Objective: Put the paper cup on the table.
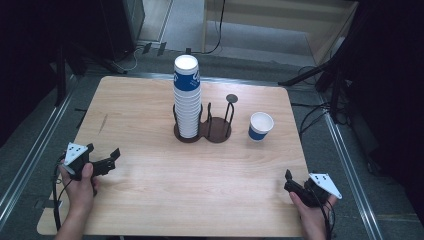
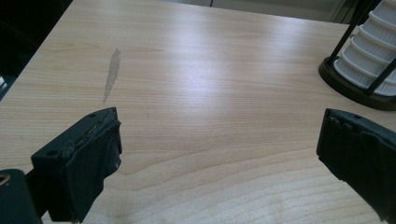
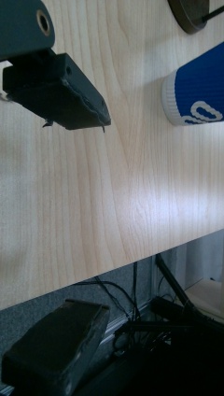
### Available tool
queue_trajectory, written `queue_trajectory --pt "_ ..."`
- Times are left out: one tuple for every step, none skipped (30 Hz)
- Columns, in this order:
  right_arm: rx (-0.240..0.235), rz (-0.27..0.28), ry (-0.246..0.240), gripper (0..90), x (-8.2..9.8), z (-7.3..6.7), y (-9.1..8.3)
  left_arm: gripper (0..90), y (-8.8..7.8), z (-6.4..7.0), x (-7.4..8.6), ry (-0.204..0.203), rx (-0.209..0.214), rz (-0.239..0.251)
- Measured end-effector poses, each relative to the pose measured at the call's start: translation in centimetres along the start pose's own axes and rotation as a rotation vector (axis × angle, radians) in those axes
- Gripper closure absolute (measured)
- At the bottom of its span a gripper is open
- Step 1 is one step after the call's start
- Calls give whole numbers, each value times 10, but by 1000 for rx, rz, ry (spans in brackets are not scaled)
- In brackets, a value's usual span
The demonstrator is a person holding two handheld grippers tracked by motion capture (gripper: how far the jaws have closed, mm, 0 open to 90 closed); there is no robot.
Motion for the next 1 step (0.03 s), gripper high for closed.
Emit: queue_trajectory --pt "7 -4 0 86 0 0 0 8 0 0 0 0 0 -1"
Point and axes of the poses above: each handheld gripper's, and its own axes: y roughly forward along the jaws, x roughly out of its underside, z roughly to its right, the point moved 2 cm from there along y, roughly forward along the jaws, and after that the axes turned 11 degrees about -x, right-handed, at the moved point
